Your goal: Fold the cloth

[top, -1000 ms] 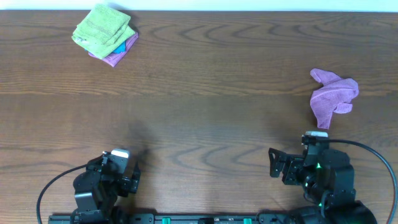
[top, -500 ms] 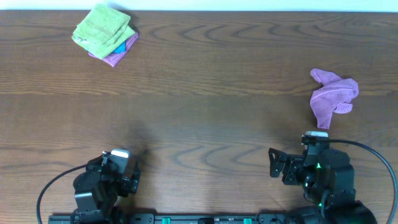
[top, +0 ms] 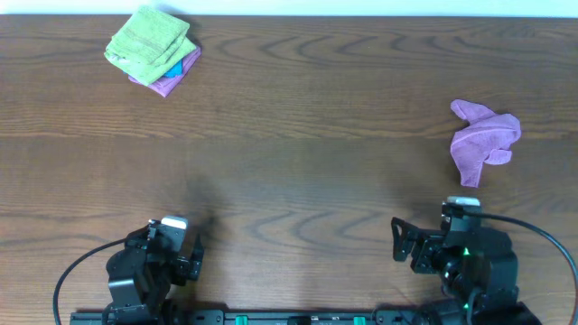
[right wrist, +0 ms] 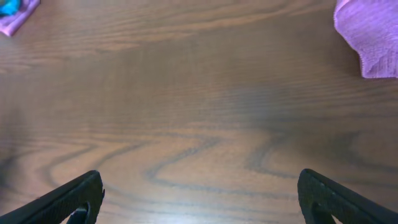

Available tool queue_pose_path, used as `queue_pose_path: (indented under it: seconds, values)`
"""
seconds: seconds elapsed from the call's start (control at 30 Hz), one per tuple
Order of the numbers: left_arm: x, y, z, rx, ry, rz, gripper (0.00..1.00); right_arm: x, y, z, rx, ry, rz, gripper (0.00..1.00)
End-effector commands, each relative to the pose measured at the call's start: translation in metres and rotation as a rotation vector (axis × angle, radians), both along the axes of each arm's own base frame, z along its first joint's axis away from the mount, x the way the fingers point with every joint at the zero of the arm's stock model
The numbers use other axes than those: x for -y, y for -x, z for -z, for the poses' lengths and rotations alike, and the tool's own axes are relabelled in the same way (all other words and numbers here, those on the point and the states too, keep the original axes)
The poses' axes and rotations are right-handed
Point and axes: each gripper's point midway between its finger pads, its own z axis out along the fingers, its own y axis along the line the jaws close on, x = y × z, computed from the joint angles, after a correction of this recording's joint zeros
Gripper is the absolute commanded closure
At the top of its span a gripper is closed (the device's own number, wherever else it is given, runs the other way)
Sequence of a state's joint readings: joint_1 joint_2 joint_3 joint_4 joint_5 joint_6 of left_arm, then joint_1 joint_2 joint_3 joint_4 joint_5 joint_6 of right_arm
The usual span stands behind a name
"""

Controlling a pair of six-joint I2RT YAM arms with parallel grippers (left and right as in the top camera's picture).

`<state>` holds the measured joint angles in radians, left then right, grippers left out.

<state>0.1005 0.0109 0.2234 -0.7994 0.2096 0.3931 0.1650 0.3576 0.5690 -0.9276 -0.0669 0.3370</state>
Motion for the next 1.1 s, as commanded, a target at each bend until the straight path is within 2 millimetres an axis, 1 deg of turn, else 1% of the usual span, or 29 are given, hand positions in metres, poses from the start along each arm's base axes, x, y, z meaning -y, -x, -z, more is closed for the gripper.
queue_pose_path:
  seconds: [0.0,0.17,0.4,0.73,1.07]
  values:
    - [0.000,0.006,0.020,-0.061,-0.004,0.000,0.05,0.004,-0.002,0.009,0.018,0.002,0.022,0.01]
    - [0.000,0.006,0.020,-0.061,-0.004,0.000,0.05,0.000,-0.006,0.019,0.089,0.058,-0.058,0.01]
    - [0.000,0.006,0.020,-0.061,-0.004,0.000,0.05,-0.001,-0.009,0.037,0.154,0.163,-0.146,0.01]
    - [0.000,0.006,0.020,-0.061,-0.004,0.000,0.05,0.001,-0.009,0.051,0.217,0.192,-0.160,0.01]
    - [0.000,0.006,0.020,-0.061,-0.004,0.000,0.05,0.003,-0.008,0.070,0.198,0.211,-0.162,0.01]
